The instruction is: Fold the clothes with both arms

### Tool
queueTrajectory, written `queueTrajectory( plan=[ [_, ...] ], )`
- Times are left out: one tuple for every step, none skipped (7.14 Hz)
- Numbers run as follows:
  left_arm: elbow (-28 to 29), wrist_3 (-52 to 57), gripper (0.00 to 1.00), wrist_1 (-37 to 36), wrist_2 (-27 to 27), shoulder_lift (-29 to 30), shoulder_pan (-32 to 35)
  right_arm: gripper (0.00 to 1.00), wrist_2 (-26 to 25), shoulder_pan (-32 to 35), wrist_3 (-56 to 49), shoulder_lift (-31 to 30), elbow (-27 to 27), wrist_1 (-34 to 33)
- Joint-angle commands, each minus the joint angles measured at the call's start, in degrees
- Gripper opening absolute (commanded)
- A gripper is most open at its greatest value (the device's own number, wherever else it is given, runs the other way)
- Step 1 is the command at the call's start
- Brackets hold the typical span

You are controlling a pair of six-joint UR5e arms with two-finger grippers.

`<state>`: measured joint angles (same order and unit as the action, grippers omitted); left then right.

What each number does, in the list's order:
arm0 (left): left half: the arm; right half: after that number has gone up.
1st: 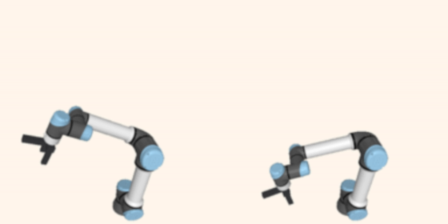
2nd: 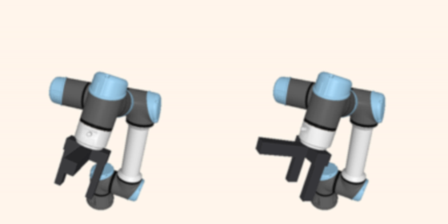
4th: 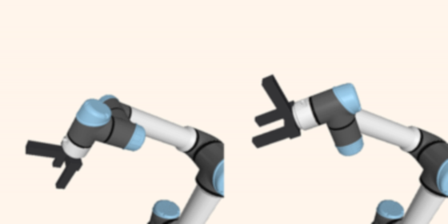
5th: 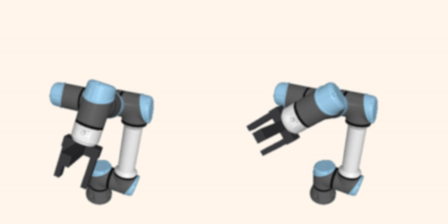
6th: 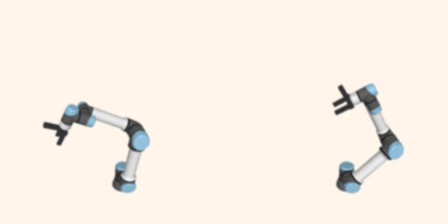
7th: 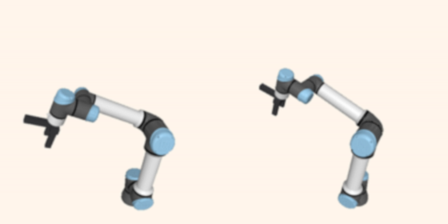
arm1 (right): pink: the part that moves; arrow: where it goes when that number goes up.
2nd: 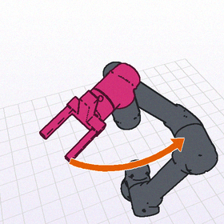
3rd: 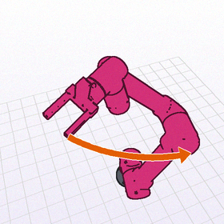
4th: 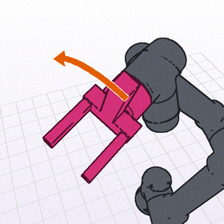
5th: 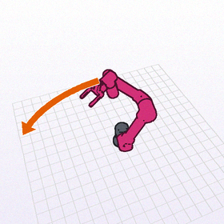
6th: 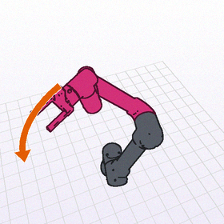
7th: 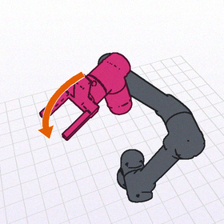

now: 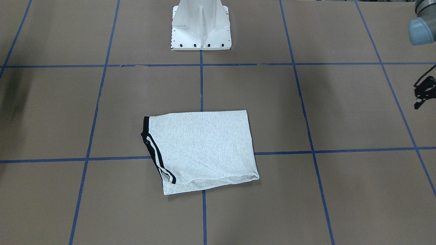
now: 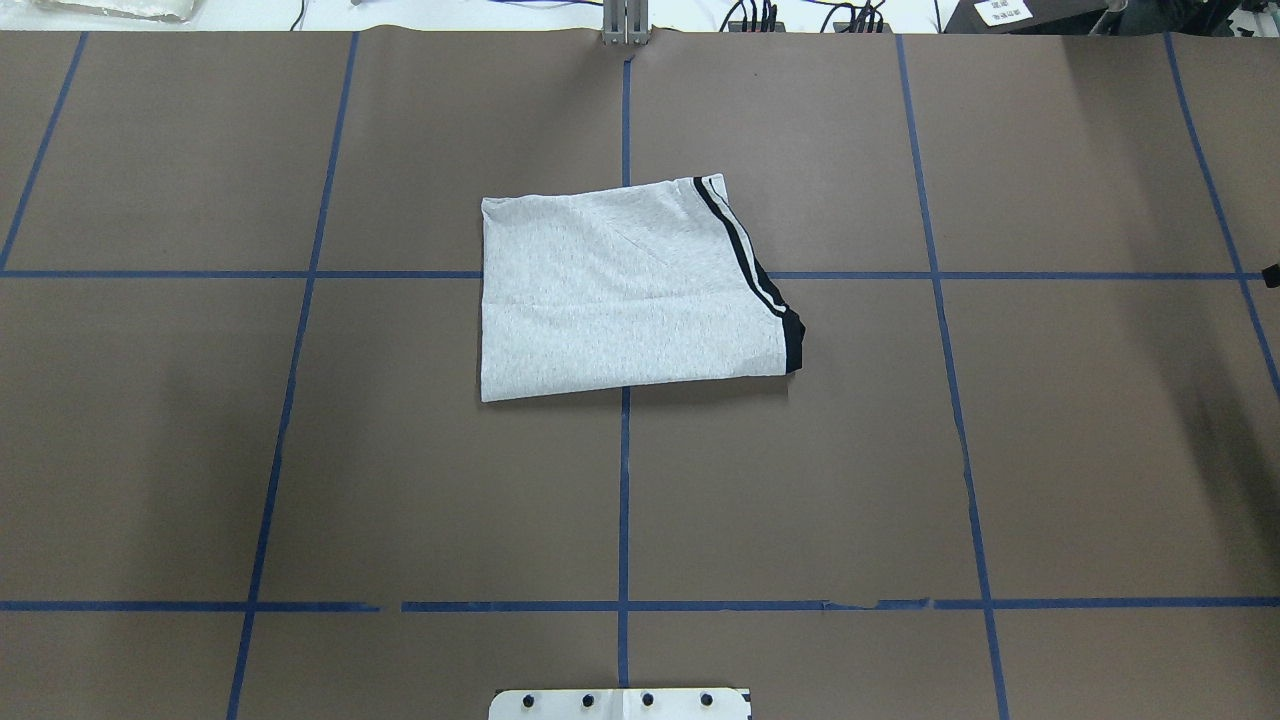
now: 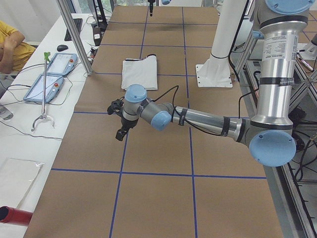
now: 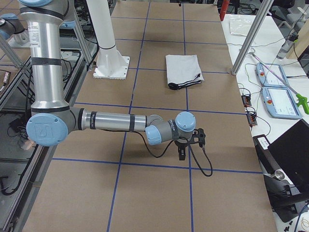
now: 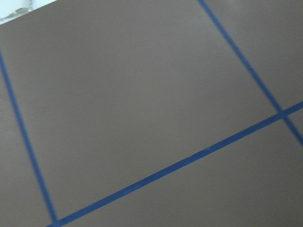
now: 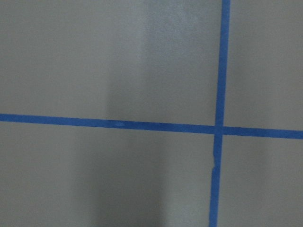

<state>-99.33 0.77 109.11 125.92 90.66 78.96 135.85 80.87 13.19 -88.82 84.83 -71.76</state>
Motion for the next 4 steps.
queueTrajectory(
  plan=[
    [1.06, 4.95, 1.0, -6.86, 1.24, 0.4, 4.79, 1.0, -1.11, 3.59, -8.94, 0.14, 0.51, -6.18],
    [0.54, 4.77, 1.0, -10.37, 6.82, 0.57, 5.5, 1.0, -2.25, 3.42, -9.58, 0.05, 2.68, -8.89],
    [0.1, 4.77, 1.0, -10.32, 9.23, -0.21, 6.03, 1.0, -2.52, 3.94, -13.59, 0.05, 4.88, -13.53],
    [-1.03, 4.6, 1.0, -10.32, 9.08, -0.22, 6.3, 1.0, -3.74, 6.12, -18.76, 0.13, 4.99, -17.32]
  ],
)
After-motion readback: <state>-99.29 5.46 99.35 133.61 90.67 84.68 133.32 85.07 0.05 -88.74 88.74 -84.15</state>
